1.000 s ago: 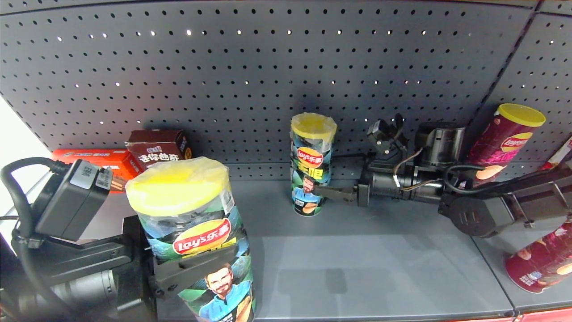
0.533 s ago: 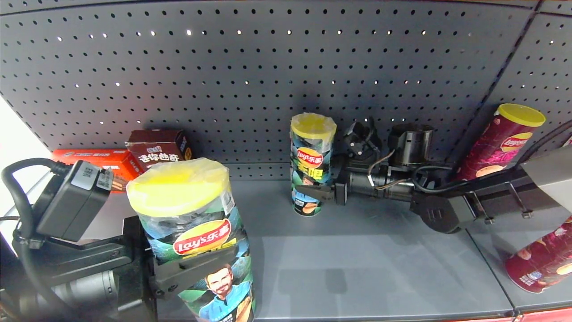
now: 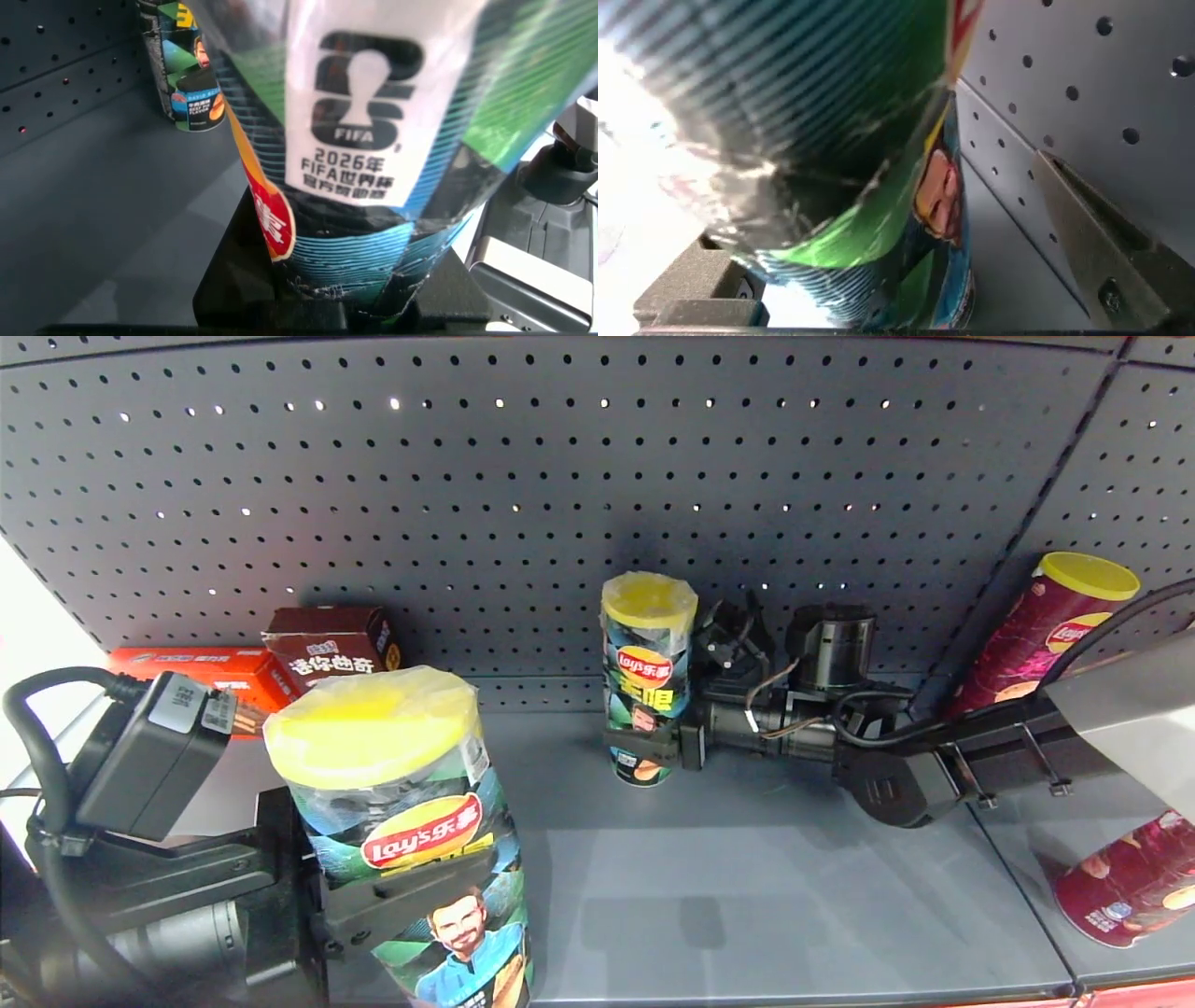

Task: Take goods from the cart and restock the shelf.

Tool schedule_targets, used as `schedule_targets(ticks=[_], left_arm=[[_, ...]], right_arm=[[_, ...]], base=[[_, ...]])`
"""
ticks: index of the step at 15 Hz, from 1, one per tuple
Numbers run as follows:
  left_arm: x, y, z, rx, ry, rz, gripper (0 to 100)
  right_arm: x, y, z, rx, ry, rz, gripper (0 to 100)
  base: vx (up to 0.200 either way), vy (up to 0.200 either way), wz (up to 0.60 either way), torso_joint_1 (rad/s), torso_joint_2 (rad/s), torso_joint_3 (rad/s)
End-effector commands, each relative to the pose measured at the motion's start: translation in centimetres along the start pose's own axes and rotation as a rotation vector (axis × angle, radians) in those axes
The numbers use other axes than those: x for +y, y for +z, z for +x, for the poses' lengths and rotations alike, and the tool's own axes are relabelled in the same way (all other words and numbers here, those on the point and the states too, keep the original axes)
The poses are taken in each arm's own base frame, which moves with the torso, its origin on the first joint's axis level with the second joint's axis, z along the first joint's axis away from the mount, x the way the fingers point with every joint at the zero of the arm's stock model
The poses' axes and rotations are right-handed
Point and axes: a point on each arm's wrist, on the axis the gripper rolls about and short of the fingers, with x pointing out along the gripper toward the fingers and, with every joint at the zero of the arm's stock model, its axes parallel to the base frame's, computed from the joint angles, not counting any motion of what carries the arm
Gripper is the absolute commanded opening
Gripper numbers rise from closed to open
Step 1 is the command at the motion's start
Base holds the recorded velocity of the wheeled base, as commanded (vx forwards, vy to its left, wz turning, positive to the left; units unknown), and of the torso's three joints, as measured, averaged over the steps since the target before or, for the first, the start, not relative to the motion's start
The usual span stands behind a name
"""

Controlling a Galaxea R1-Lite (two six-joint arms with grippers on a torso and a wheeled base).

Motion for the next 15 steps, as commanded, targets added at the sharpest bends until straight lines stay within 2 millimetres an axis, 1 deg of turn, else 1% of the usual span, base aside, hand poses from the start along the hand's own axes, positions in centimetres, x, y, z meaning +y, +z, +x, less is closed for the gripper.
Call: schedule_targets(ticks=[1,3,5,6,7,12,15], left_arm=[[0.0,0.0,0.0,-0.002,0.0,0.0,0],[0.0,0.0,0.0,-0.002,0.0,0.0,0],[0.0,0.0,0.0,0.001,0.0,-0.001,0],[0.0,0.0,0.0,0.001,-0.002,-0.001,0],[0.0,0.0,0.0,0.001,-0.002,-0.001,0],[0.0,0.0,0.0,-0.001,0.0,0.0,0],[0.0,0.0,0.0,-0.001,0.0,0.0,0]], right_arm=[[0.2,0.3,-0.2,-0.003,0.002,-0.003,100],[0.5,1.2,-0.9,-0.011,0.002,-0.007,100],[0.5,0.9,-0.9,-0.007,0.004,-0.001,100],[0.5,0.4,-0.6,-0.003,0.012,0.004,100],[0.6,0.3,-0.4,-0.005,0.008,0.001,0],[0.8,0.2,-0.2,-0.003,0.012,0.005,0],[1.6,1.1,-0.7,-0.014,0.02,-0.002,0]], base=[[0.0,0.0,0.0,0.0,0.0,0.0],[0.0,0.0,0.0,0.0,0.0,0.0],[0.0,0.0,0.0,0.0,0.0,0.0],[0.0,0.0,0.0,0.0,0.0,0.0],[0.0,0.0,0.0,0.0,0.0,0.0],[0.0,0.0,0.0,0.0,0.0,0.0],[0.0,0.0,0.0,0.0,0.0,0.0]])
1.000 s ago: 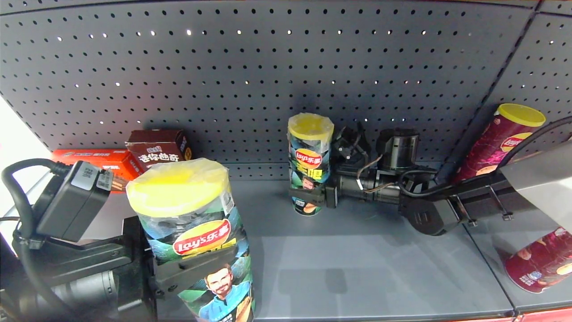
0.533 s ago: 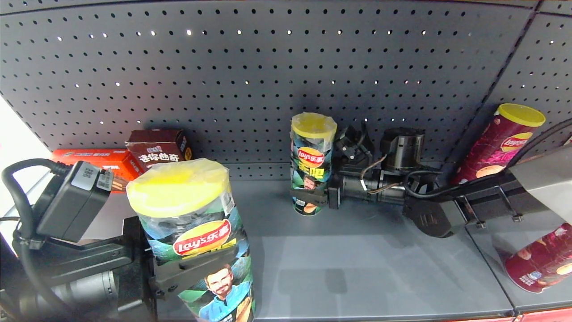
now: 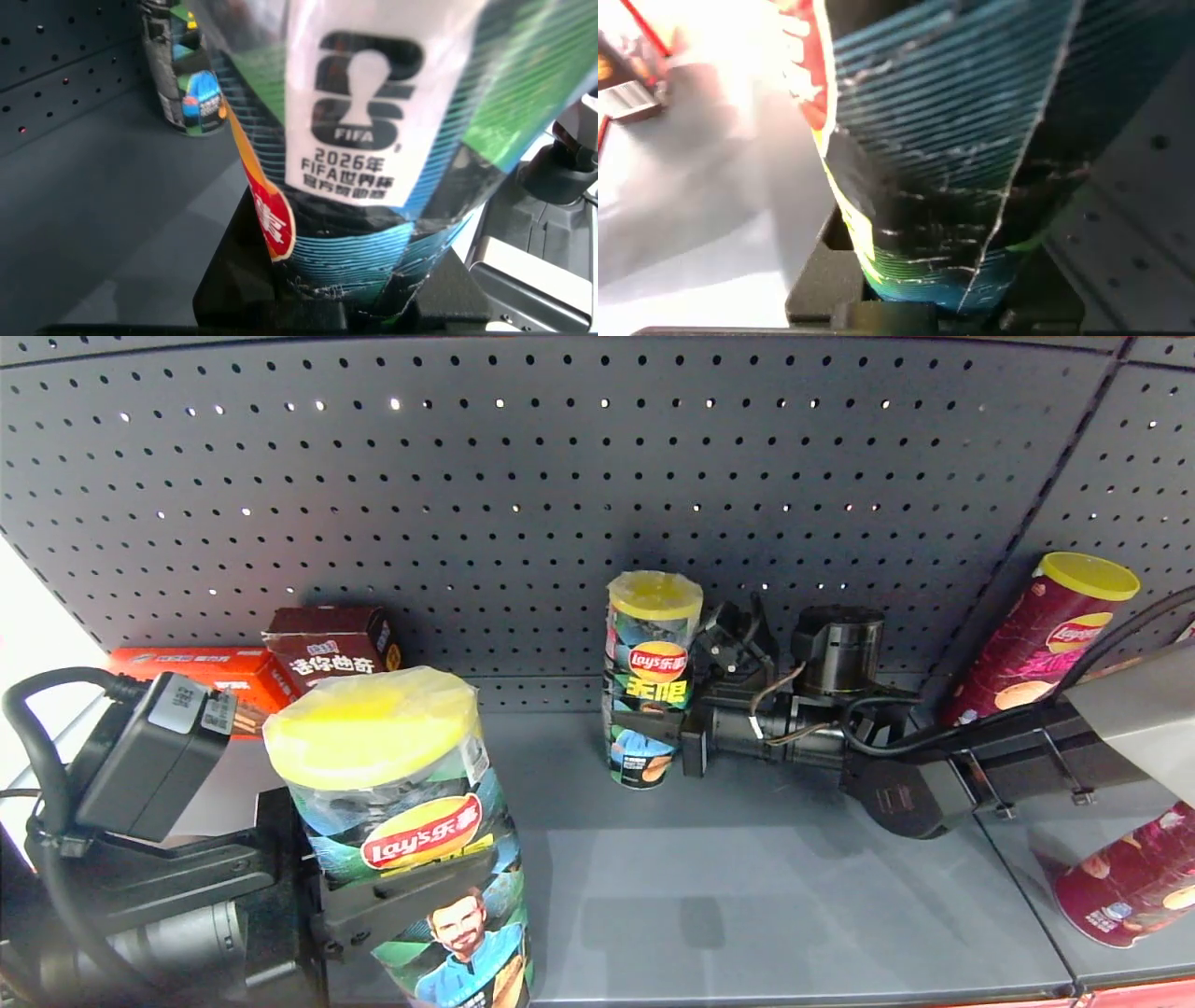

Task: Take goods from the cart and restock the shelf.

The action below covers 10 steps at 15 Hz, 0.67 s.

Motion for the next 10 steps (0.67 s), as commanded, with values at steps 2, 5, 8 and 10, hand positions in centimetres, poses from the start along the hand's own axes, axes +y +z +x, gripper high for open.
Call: schedule_targets(ticks=[2,5,8,10], left_arm=[[0.0,0.0,0.0,-0.002,0.0,0.001,0],[0.0,0.2,0.0,-0.006,0.0,0.003,0],[0.0,0.2,0.1,-0.005,0.0,0.002,0],[0.0,0.1,0.1,-0.002,0.0,0.001,0]], right_arm=[[2.3,2.9,-2.3,-0.029,0.019,-0.02,0],[6.2,4.1,-5.4,-0.023,0.045,-0.02,0],[10.3,3.2,-7.4,-0.011,0.037,-0.018,0],[11.3,2.1,-7.6,-0.031,0.046,-0.028,0]], base=[[0.0,0.0,0.0,0.0,0.0,0.0],[0.0,0.0,0.0,0.0,0.0,0.0],[0.0,0.0,0.0,0.0,0.0,0.0],[0.0,0.0,0.0,0.0,0.0,0.0]])
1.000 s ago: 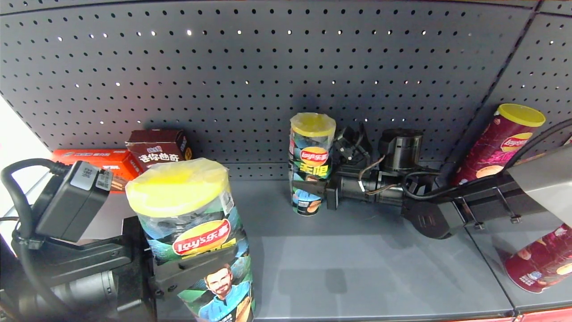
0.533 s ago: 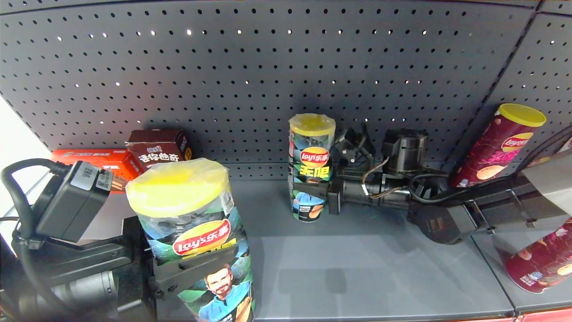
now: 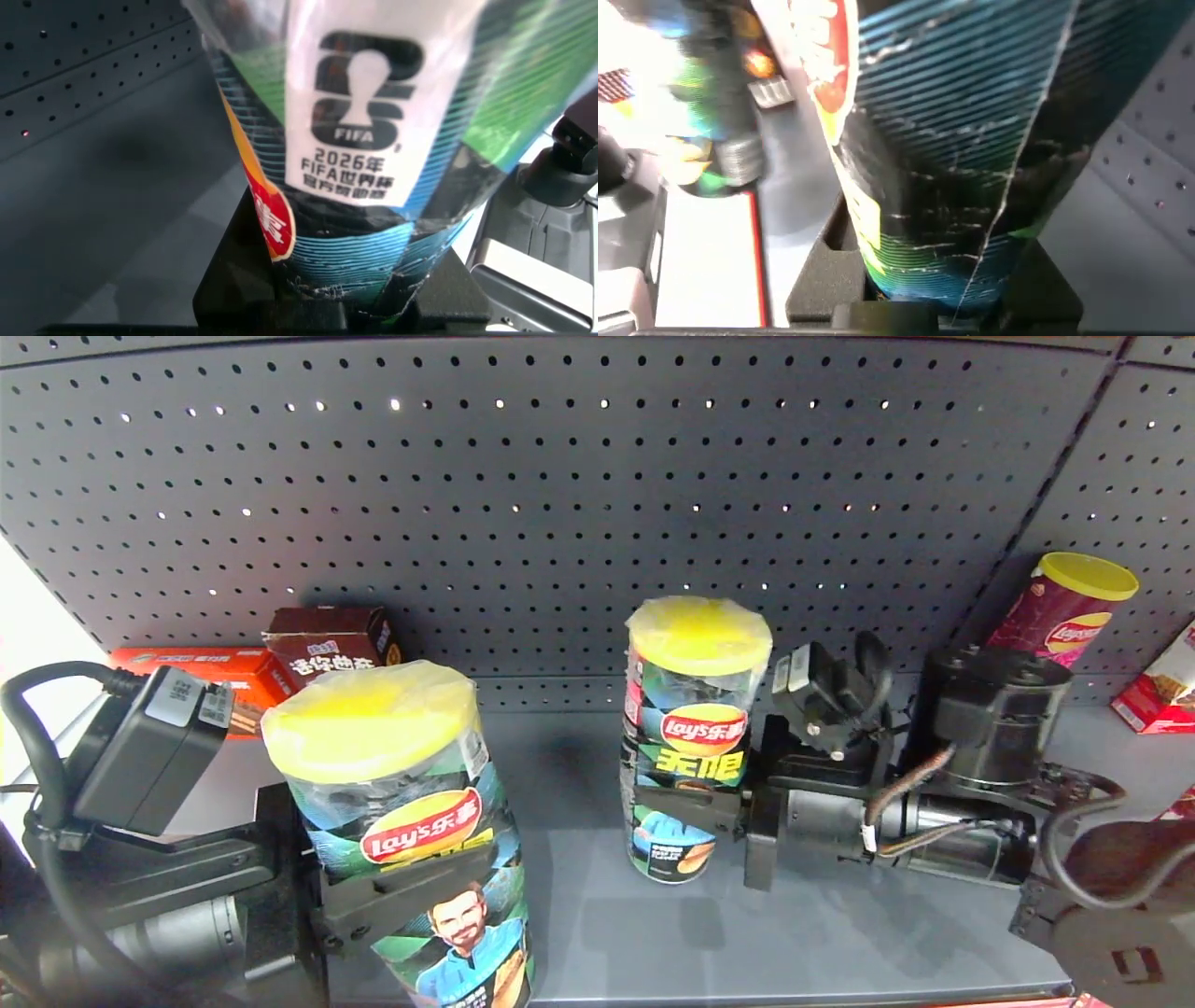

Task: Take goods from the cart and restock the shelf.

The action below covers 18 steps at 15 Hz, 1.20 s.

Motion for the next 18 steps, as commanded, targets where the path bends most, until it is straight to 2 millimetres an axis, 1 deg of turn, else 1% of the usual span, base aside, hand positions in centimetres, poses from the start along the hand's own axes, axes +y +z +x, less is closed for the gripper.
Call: schedule_targets(ticks=[1,2,5,9,14,15,18], left_arm=[[0.0,-0.1,0.0,0.003,0.003,-0.003,0],[0.0,-0.1,0.0,0.002,0.001,-0.002,0],[0.0,-0.1,0.0,0.005,0.003,-0.004,0],[0.1,-0.1,0.0,0.006,0.006,-0.005,0],[0.3,-0.2,-0.1,0.006,0.018,-0.007,0],[0.3,-0.2,-0.1,0.006,0.018,-0.007,0],[0.3,-0.2,-0.2,0.005,0.018,-0.006,0]], right_arm=[[2.0,-1.1,-1.2,-0.004,0.027,0.0,0],[2.1,-1.9,-1.3,0.013,0.031,0.009,0],[2.6,-2.9,-1.8,0.044,0.047,0.028,0],[2.6,-3.5,-1.9,0.061,0.051,0.036,0],[2.7,-4.8,-1.5,0.081,0.055,0.041,0],[2.7,-4.8,-1.5,0.082,0.055,0.041,100],[2.8,-4.9,-1.7,0.083,0.054,0.041,100]], base=[[0.0,0.0,0.0,0.0,0.0,0.0],[0.0,0.0,0.0,0.0,0.0,0.0],[0.0,0.0,0.0,0.0,0.0,0.0],[0.0,0.0,0.0,0.0,0.0,0.0],[0.0,0.0,0.0,0.0,0.0,0.0],[0.0,0.0,0.0,0.0,0.0,0.0],[0.0,0.0,0.0,0.0,0.0,0.0]])
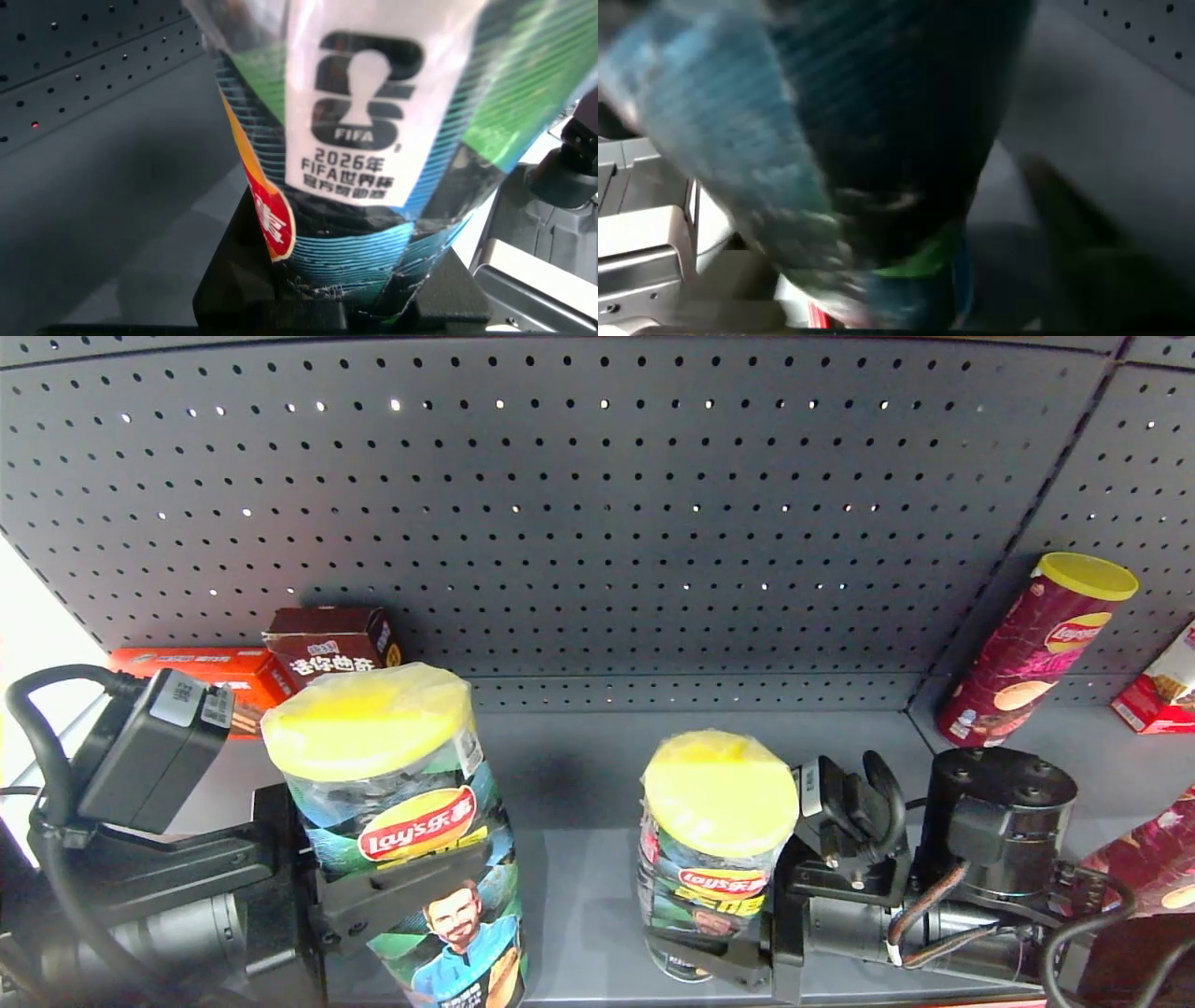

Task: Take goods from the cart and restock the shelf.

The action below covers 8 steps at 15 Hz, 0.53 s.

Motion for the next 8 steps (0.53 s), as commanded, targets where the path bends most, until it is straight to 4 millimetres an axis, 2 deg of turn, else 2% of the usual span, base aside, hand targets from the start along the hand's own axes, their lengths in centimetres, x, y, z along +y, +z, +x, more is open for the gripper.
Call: schedule_targets(ticks=[1,4,7,8], left_arm=[[0.0,0.0,0.0,-0.001,0.0,0.0,0],[0.0,0.0,0.0,-0.002,-0.001,0.001,0],[0.0,0.1,0.0,-0.002,-0.001,0.002,0],[0.0,0.1,0.0,-0.003,-0.001,0.003,0]], right_arm=[[0.1,-0.3,-0.3,0.009,-0.001,0.005,100],[0.4,0.6,-1.2,-0.021,-0.018,-0.015,100],[1.5,1.5,-3.4,-0.048,-0.031,-0.03,100],[2.0,1.5,-4.7,-0.048,-0.041,-0.028,100]], base=[[0.0,0.0,0.0,0.0,0.0,0.0],[0.0,0.0,0.0,0.0,0.0,0.0],[0.0,0.0,0.0,0.0,0.0,0.0],[0.0,0.0,0.0,0.0,0.0,0.0]])
